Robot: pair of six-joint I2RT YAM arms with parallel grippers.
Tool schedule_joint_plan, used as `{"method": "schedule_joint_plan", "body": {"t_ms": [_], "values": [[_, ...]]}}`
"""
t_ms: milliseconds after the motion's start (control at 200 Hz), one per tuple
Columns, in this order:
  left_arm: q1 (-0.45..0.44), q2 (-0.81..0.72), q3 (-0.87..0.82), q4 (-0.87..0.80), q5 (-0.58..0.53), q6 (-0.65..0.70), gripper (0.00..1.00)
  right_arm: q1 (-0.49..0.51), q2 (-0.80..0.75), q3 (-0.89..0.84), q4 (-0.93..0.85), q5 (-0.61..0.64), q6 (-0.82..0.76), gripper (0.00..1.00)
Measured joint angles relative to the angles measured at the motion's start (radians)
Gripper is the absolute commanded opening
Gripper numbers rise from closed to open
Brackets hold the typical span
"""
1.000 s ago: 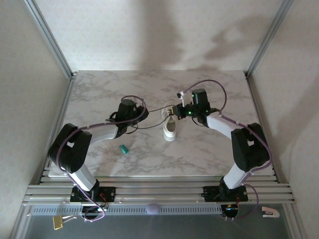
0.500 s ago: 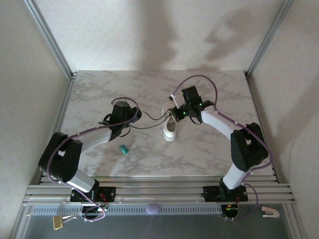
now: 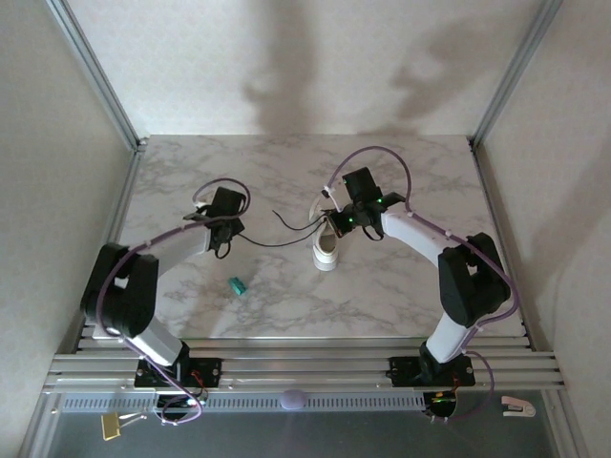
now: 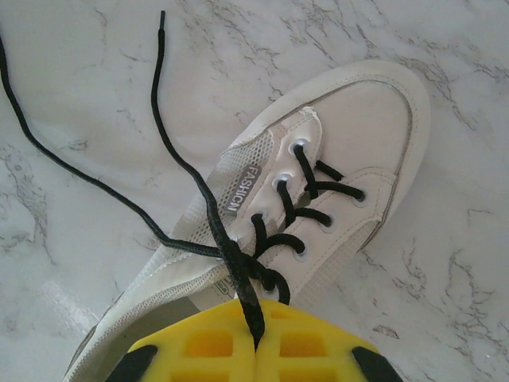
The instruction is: Tie the shoes
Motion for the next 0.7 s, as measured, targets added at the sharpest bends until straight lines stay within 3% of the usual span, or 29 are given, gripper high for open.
{"method": "schedule_joint_plan", "body": {"t_ms": [245, 701], "values": [[0.000, 0.122, 0.105, -0.081, -0.005, 0.001, 0.44, 0.001, 0.002, 0.000, 0.000, 0.010, 0.000, 0.00], [0.000, 0.216, 0.156, -0.125, -0.019, 0.001, 0.47, 0.005, 0.004, 0.000, 0.002, 0.010, 0.000, 0.00]]}}
